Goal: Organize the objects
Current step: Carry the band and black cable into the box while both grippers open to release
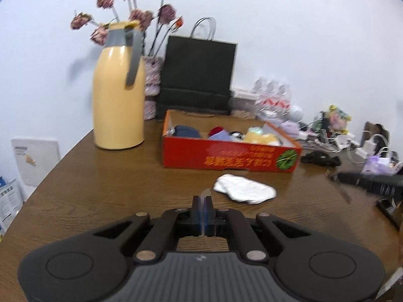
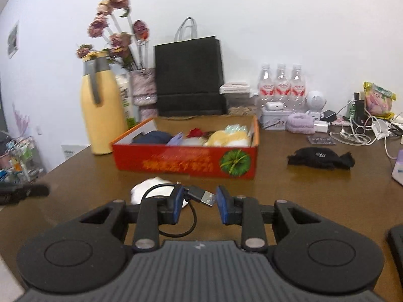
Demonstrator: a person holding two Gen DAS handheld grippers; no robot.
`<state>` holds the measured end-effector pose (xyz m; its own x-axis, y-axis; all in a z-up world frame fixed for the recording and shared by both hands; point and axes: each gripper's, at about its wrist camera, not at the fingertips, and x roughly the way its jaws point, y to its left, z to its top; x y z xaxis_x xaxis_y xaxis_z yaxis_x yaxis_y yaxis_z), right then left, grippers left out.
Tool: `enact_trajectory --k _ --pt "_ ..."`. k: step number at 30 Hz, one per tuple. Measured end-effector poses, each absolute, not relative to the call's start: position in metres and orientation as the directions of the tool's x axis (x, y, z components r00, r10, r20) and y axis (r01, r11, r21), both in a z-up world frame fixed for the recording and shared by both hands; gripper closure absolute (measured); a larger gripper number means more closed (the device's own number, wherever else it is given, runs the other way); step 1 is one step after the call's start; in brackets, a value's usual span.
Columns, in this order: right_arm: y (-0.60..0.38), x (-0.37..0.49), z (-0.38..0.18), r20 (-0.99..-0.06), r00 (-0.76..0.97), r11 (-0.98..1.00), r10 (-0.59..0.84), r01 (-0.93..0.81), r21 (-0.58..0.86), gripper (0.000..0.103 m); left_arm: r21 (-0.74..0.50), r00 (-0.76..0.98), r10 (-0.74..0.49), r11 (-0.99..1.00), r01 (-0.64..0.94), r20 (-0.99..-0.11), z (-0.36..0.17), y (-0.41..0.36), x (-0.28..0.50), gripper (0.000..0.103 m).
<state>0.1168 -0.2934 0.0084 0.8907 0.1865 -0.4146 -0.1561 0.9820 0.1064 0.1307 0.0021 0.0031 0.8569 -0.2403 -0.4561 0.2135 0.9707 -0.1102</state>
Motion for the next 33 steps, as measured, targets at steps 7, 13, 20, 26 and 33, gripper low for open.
enact_trajectory --k 7,13,20,26,33 --pt "-0.264 0.080 -0.008 -0.446 0.849 0.959 0.283 -0.258 0.118 0.074 -0.140 0.849 -0.294 0.956 0.259 -0.440 0.010 -0.006 0.121 0.103" --pt "-0.264 0.093 -0.001 -0.425 0.851 0.951 0.308 -0.275 0.138 0.074 -0.273 0.814 -0.376 0.921 0.276 -0.444 0.010 0.011 0.138 0.103" --pt "-0.271 0.182 0.048 -0.334 0.884 0.945 0.326 -0.313 0.096 0.074 -0.303 0.802 -0.475 0.874 0.380 -0.362 0.059 0.020 0.232 0.103" --pt "-0.261 0.339 0.063 -0.399 0.876 0.962 0.271 -0.265 0.073 0.074 -0.245 0.839 -0.403 0.911 0.330 -0.366 0.092 -0.017 0.371 0.102" --pt "-0.255 0.463 0.025 -0.501 0.817 0.955 0.287 -0.200 0.220 0.071 -0.203 0.757 -0.273 0.961 0.188 -0.593 0.037 -0.033 0.492 0.058"
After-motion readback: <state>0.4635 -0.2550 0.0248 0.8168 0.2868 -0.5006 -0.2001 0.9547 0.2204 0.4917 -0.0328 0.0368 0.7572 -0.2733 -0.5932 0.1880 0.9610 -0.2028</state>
